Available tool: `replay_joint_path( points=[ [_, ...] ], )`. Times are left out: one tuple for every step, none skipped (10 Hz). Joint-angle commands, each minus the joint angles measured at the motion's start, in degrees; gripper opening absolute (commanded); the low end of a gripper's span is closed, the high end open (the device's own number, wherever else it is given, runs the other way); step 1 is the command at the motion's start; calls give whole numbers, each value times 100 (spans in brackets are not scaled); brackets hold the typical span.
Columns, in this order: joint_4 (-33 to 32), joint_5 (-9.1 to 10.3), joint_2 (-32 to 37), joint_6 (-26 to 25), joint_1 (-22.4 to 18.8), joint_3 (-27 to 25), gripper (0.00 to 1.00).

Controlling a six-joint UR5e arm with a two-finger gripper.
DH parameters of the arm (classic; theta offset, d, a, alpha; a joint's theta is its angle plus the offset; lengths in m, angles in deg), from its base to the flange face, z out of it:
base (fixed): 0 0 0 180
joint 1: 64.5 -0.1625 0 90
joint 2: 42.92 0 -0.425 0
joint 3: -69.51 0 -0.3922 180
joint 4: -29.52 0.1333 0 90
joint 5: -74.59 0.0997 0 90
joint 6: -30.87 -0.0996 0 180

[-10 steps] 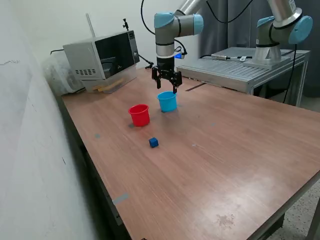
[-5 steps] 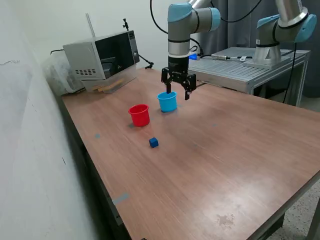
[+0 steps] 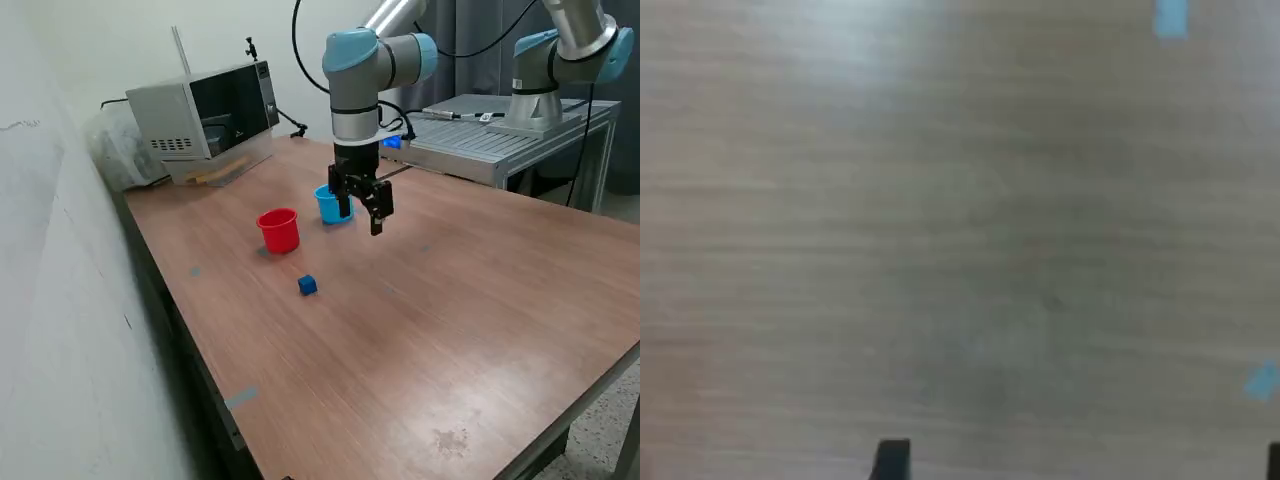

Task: Place red objects in the red bin, and blue objects in the blue bin.

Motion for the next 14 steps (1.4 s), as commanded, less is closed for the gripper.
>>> replay_joint_path(
  points=[
    [122,264,-758,-642,132,951,100],
    [105,255,-873,-713,158,1093,100],
    [96,246,-953,-705,202,1199,100],
    [96,246,-1084,-704,203,1383,100],
    [87,237,-1155,-704,203,1463,100],
    [52,220,-1234,-704,203,1516,100],
    [52,211,-1356,-704,203,1708,100],
    [34,211,-1436,-704,203,1805,100],
    [8,211,-1541,-696,203,1902,100],
    [8,202,-1638,-687,203,2033,100],
    [8,193,-1735,-678,203,2148,100],
    [8,167,-1788,-661,203,2227,100],
    [-1,89,-1823,-634,203,2289,100],
    [-62,62,-1841,-573,203,2298,100]
  ],
)
